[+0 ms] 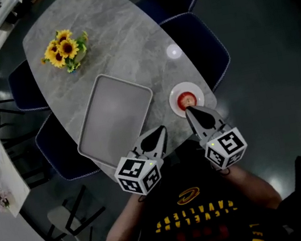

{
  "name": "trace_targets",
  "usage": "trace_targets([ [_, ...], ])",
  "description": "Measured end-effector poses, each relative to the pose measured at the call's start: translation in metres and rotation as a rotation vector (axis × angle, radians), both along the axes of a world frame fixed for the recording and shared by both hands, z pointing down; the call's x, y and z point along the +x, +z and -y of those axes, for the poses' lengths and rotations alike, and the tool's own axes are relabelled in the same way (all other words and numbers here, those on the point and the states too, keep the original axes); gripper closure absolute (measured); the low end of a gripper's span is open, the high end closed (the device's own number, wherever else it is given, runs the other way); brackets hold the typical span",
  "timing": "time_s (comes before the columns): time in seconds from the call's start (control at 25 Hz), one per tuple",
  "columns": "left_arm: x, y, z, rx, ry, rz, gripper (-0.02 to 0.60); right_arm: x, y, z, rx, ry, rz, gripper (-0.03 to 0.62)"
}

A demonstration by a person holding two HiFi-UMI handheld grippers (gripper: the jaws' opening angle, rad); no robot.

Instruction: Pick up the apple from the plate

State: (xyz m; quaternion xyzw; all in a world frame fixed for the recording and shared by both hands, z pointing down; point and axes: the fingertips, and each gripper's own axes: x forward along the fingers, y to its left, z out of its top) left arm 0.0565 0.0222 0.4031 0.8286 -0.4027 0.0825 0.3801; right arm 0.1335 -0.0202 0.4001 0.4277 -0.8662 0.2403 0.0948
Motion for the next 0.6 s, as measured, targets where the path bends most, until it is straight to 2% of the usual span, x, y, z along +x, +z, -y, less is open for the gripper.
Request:
trace_targets([
  [0.28, -0.007, -0.017, 0.000, 0.077, 0.027, -0.008, 0.580, -0.009, -0.016, -0.004, 0.057, 0.010, -0.032, 0.587],
  [0.44, -0.023, -0.042, -0.022, 0.132, 0.037, -0.032, 0.580, -0.029, -0.041, -0.031, 0.109, 0.014, -0.065, 0.588],
  [0.6, -0.020, -0.054, -0.018, 0.179, 0.053, -0.036, 0.580, -0.032, -0.048, -0.029, 0.141, 0.010, -0.083, 0.588],
])
